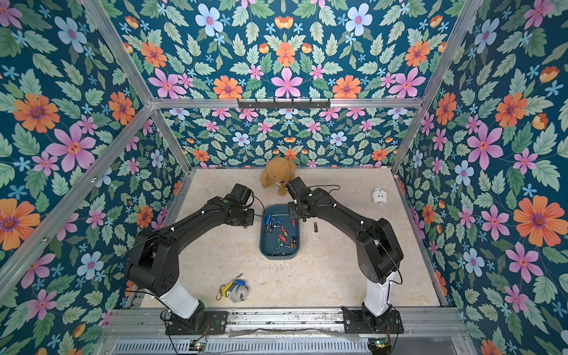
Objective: Take the batteries out of the storage box
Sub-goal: Place the battery at the center of the board.
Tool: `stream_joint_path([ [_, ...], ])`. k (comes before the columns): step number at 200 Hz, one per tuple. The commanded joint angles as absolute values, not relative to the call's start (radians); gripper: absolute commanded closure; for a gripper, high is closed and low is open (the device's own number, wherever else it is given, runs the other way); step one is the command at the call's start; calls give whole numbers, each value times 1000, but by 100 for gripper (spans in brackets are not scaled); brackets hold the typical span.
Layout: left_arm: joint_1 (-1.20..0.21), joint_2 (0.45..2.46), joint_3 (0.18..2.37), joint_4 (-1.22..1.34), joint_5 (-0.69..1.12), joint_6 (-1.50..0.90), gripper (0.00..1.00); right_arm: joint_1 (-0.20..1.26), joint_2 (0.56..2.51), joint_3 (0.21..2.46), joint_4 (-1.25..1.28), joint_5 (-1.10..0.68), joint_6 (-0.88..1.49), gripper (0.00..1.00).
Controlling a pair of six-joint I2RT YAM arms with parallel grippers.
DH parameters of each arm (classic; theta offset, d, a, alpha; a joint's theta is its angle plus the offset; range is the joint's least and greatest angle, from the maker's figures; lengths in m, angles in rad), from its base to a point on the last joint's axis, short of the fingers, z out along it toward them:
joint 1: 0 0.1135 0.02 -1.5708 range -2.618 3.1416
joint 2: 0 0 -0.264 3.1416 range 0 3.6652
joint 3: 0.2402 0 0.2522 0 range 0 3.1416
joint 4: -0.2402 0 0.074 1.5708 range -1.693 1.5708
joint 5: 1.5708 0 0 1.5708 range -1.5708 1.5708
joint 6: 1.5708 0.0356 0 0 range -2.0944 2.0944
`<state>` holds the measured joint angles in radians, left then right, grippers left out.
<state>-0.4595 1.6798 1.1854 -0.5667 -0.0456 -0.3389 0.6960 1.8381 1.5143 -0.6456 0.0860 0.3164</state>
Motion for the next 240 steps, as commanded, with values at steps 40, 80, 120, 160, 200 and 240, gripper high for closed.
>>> stream_joint_path([
  [40,-454,1755,1164,-465,17,-330,84,730,1856,1514,-664,98,323,69],
  [80,-448,1794,1160,-450,32,-322,85,747,1870,1512,-658,91,322,69],
  [120,-445,1812,1145,-436,35,-322,85,756,1878,1505,-649,85,319,69],
  [160,-445,1828,1134,-424,43,-327,84,762,1883,1502,-647,81,313,69],
  [200,-445,1848,1135,-419,51,-328,84,765,1885,1497,-644,81,307,69],
  [240,-445,1856,1136,-424,49,-328,81,767,1886,1493,-643,81,302,69],
])
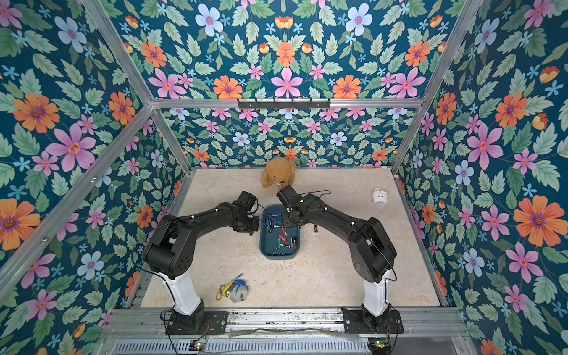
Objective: Take the batteries out of the storage box
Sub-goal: Place the battery at the center of the board, then pick up the battery from the storage box.
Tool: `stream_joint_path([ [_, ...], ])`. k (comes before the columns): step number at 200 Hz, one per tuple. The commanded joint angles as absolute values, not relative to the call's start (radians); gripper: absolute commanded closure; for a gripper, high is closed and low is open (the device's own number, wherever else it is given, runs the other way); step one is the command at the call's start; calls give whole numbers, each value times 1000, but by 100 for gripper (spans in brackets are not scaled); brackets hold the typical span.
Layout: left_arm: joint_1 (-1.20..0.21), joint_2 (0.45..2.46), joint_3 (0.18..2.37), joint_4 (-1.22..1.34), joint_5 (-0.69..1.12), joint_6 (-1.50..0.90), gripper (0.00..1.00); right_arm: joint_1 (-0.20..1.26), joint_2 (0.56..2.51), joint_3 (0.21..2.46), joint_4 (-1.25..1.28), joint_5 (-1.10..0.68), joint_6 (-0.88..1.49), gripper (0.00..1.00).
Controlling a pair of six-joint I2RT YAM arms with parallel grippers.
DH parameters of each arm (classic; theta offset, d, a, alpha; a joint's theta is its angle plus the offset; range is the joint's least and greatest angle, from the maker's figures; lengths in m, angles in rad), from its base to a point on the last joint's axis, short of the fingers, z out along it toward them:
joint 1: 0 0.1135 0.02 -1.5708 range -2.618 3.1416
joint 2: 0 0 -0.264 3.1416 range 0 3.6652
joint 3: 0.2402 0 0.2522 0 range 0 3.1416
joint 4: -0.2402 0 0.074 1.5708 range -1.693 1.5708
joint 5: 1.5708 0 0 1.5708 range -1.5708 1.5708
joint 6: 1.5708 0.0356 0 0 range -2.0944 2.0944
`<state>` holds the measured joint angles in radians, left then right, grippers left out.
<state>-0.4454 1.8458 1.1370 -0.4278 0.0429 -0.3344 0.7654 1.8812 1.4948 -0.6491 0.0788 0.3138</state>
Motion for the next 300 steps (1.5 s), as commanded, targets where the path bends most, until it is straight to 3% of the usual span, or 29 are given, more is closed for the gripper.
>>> stream_joint_path([
  [1,-445,1856,1136,-425,49,-328,81,766,1886,1493,-643,81,302,69],
  [154,-440,1821,1172,-451,44,-329,67,803,1897,1478,-630,80,295,69],
  [300,-387,1626,1127,-434,-22,-392,59,867,1992,1459,-592,49,296,69],
])
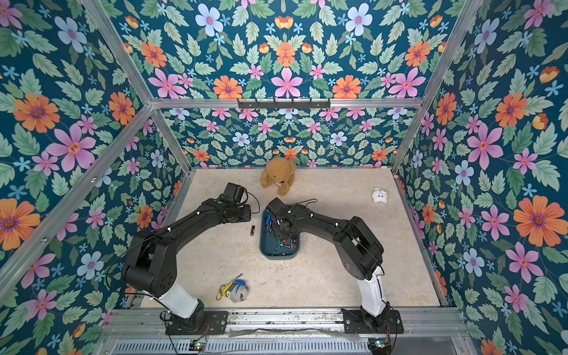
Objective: Take the batteries out of the storage box
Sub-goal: Pick up the battery from the storage box.
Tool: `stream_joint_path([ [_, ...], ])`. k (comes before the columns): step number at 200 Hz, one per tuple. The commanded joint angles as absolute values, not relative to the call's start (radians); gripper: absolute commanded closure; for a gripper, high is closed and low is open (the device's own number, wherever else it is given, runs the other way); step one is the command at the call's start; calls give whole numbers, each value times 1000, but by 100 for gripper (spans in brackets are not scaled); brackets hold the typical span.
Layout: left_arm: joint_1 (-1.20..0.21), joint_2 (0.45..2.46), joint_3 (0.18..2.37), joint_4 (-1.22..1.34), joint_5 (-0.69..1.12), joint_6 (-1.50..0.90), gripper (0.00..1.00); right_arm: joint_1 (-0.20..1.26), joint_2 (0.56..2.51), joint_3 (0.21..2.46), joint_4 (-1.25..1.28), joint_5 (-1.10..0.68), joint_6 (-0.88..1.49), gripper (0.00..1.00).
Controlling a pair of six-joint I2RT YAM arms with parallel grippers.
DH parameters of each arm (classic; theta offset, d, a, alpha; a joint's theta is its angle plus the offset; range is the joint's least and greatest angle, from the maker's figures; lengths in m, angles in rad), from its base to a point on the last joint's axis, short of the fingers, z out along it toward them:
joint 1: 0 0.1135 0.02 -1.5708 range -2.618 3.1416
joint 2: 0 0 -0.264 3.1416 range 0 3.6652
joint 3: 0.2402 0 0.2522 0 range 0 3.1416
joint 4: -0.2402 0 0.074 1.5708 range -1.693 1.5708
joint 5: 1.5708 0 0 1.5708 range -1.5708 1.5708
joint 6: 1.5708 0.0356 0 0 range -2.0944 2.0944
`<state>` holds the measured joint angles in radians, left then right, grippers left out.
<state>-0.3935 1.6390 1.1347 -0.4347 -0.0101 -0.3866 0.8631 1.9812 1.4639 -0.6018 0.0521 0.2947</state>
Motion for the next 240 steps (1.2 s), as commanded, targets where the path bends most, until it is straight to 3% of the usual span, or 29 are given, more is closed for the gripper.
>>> stream_joint_path([
  [1,-387,1626,1126,-434,-23,-391,59,867,1992,1459,-592,50,296,69],
  [150,-385,1588,1029,-387,-7,-434,59,874,2061,1477,-591,44,289,72],
  [240,-385,1558,1020,-397,-19,-430,59,874,2070,1488,-603,50,288,79],
])
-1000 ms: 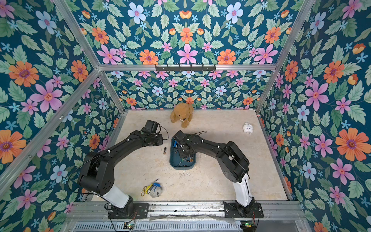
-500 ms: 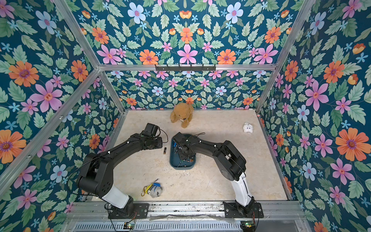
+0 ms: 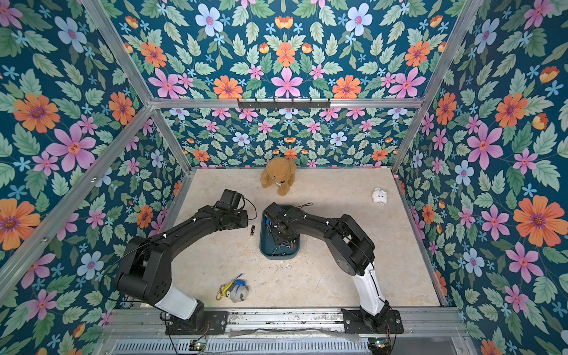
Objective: Take the batteries out of the storage box
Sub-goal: Pick up the battery from the storage box, then place the battery at the center of the board.
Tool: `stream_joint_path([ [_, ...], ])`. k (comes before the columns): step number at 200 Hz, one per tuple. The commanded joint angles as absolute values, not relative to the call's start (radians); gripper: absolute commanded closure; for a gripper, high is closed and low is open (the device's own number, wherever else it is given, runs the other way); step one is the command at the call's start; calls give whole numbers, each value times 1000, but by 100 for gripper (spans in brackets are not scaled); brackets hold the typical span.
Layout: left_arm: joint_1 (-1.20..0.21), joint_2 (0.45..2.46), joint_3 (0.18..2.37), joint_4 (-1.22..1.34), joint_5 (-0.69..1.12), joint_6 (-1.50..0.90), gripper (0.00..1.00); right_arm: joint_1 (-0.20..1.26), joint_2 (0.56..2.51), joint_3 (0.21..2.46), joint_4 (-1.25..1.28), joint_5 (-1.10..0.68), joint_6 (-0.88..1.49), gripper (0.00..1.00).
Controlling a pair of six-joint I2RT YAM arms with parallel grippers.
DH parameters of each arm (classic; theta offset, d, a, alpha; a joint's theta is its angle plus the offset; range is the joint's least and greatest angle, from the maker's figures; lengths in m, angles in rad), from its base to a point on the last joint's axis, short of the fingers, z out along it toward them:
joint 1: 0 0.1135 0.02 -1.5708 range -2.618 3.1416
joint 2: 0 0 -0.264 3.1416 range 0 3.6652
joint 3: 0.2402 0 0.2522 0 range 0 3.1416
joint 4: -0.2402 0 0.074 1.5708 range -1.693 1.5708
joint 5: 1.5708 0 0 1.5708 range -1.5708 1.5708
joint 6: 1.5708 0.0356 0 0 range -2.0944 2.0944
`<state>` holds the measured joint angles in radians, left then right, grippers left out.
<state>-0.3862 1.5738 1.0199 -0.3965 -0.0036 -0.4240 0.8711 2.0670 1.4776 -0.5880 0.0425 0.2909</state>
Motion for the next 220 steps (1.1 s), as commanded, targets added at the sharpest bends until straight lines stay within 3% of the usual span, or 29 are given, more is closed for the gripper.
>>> stream_joint_path([
  [1,-385,1557,1020,-397,-20,-430,59,874,2070,1488,-604,50,288,80],
  [137,-385,1493,1033,-453,-24,-432,59,859,1992,1563,-656,101,301,82],
  [220,-385,1417,997,-477,-30,-455,58,771,1841,1528,-708,143,280,82],
])
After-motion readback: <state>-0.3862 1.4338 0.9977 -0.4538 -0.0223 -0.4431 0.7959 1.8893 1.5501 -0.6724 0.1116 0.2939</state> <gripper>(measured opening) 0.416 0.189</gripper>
